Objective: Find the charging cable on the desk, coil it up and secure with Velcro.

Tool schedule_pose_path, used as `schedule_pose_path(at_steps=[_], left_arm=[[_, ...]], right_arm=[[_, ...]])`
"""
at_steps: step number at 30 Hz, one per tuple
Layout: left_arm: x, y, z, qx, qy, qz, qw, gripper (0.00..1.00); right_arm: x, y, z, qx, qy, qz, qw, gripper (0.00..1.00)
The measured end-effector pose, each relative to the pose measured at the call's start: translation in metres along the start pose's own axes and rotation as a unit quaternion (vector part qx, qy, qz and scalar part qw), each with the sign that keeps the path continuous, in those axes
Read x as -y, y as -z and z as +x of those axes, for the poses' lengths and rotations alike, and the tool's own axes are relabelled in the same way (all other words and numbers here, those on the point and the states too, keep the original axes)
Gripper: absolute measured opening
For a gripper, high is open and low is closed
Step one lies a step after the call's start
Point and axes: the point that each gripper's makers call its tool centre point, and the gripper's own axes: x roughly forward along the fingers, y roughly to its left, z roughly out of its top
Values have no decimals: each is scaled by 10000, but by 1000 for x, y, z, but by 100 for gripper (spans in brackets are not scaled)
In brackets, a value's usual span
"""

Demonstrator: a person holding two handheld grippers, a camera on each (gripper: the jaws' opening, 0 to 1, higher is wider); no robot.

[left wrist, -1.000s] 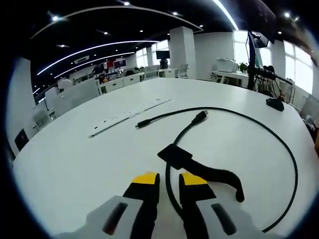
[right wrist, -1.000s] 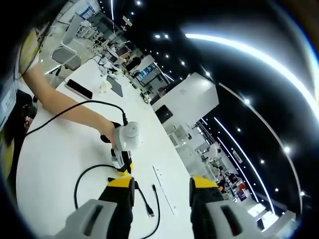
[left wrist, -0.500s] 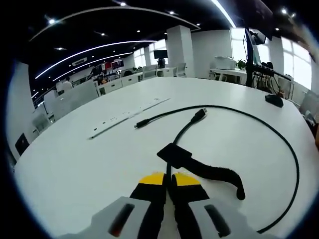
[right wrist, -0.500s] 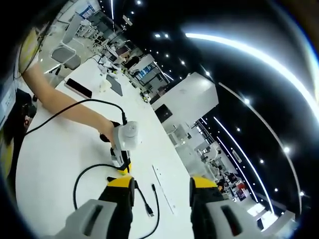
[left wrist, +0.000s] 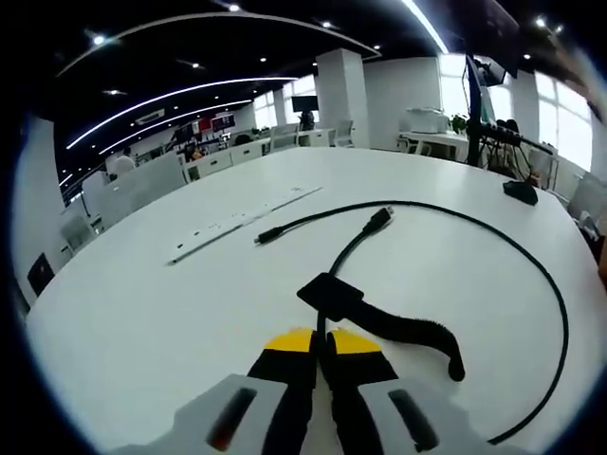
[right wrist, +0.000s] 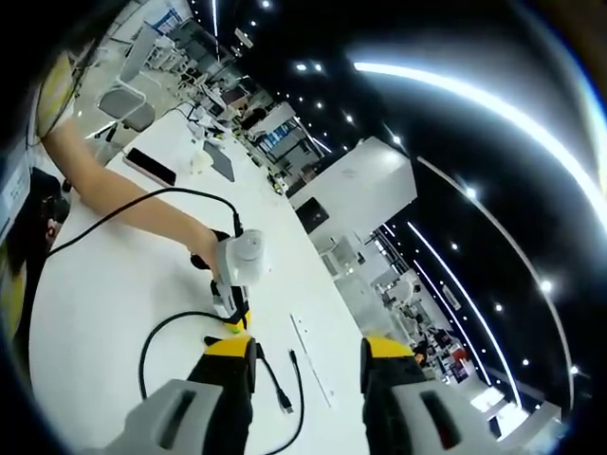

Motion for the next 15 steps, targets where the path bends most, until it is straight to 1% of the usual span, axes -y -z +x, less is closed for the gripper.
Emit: schedule_pose_path(at_steps=[5, 9, 15], left_arm=[[1, -1, 0, 20, 35, 37, 10000, 5], [4, -6, 0, 145, 126, 85, 9998, 5], [13, -16, -2, 365, 326, 202, 9986, 5]], right_arm=[[0, 1, 0, -15, -3, -21, 10000, 45], [1, 1, 0, -6, 1, -16, 10000, 45], [2, 1, 0, -21, -1, -26, 10000, 45]])
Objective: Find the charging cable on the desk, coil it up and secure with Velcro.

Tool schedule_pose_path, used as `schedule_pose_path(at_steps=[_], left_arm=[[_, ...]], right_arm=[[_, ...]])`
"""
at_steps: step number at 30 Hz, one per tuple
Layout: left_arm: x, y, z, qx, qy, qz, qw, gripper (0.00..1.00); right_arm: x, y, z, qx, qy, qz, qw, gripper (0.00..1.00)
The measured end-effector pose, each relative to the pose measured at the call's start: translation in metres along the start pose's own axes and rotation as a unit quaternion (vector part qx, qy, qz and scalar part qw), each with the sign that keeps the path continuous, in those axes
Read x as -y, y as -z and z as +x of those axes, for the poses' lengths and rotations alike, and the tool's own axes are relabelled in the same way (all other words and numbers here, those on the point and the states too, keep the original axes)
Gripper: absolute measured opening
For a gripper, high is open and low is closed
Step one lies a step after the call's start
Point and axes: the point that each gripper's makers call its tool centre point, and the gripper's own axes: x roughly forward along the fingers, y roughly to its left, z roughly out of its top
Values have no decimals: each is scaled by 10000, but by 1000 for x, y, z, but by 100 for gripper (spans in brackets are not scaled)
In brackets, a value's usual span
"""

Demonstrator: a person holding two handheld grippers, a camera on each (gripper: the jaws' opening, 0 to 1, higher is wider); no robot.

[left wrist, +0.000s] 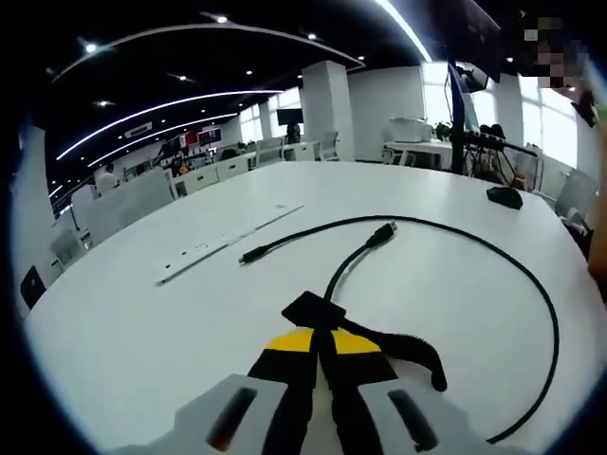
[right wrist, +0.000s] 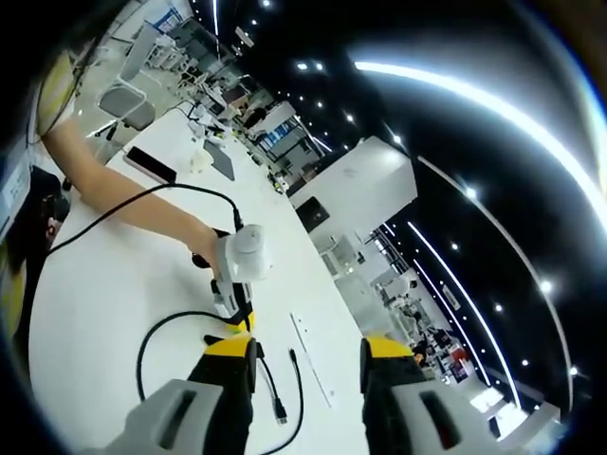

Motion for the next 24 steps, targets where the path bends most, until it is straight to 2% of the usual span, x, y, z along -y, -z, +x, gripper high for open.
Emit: schedule_pose_path(at_steps=[13, 24], left_arm=[[20, -6, 2, 156, 405, 362, 9984, 5], [29, -8, 5, 226, 607, 599, 9961, 5]], right_arm=[[-1, -2, -1, 41, -12, -15, 10000, 45], [-4, -5, 1, 85, -63, -43, 9999, 45]])
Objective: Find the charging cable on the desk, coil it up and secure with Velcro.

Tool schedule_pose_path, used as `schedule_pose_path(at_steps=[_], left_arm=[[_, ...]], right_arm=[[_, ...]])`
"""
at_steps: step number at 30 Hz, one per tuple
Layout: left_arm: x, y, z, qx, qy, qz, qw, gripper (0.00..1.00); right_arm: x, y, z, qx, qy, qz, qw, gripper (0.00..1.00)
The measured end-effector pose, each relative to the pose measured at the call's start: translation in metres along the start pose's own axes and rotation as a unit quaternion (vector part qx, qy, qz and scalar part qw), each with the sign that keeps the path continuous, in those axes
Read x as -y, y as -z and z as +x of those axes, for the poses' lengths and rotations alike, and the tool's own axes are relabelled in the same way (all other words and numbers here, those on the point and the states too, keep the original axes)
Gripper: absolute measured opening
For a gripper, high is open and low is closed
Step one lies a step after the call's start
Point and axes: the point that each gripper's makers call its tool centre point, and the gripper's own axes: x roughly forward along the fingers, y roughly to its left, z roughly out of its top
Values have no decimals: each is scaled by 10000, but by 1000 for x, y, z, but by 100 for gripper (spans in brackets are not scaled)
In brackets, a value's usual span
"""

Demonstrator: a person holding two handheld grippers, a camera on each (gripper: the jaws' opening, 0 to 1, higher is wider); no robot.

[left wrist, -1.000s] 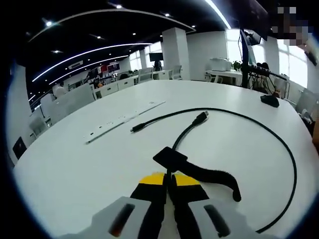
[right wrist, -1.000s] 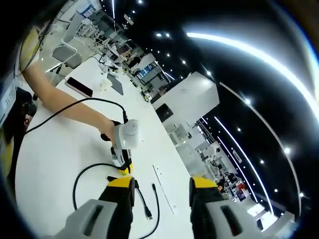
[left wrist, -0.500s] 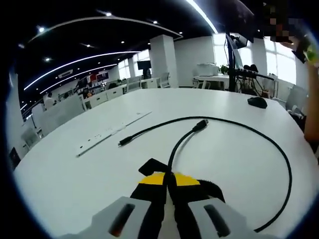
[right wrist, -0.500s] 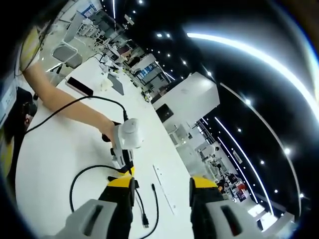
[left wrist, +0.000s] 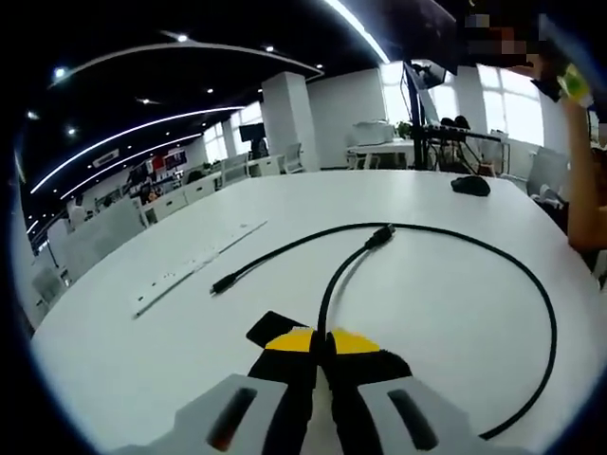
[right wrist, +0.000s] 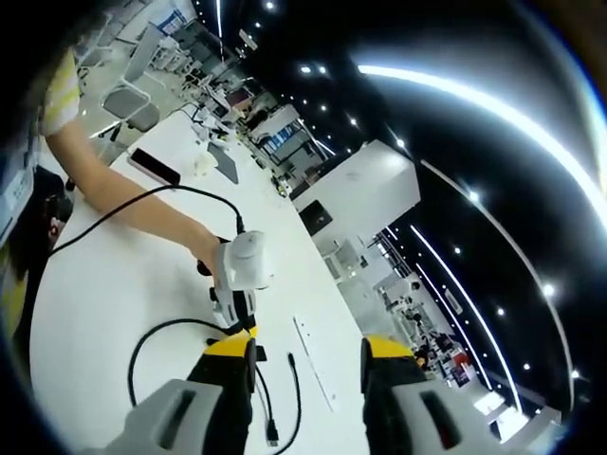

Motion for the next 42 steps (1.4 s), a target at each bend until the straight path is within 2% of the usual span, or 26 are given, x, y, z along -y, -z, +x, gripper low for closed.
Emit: schedule_pose_path(at_steps=[9, 13, 24, 42], left_arm=[[5, -2, 3, 86, 85, -141, 9998, 5], [12, -4, 4, 74, 159, 13, 9998, 5], [3, 1, 2, 18, 47, -38, 10000, 5], [5, 7, 8, -46, 107, -150, 9998, 6]], right_arm=[[-3, -3, 1, 47, -44, -20, 10000, 45], [-4, -4, 1, 63, -56, -33, 10000, 45], [-9, -6, 4, 71, -106, -59, 9999, 45], [-11, -5, 7, 83, -141, -41, 9999, 45]])
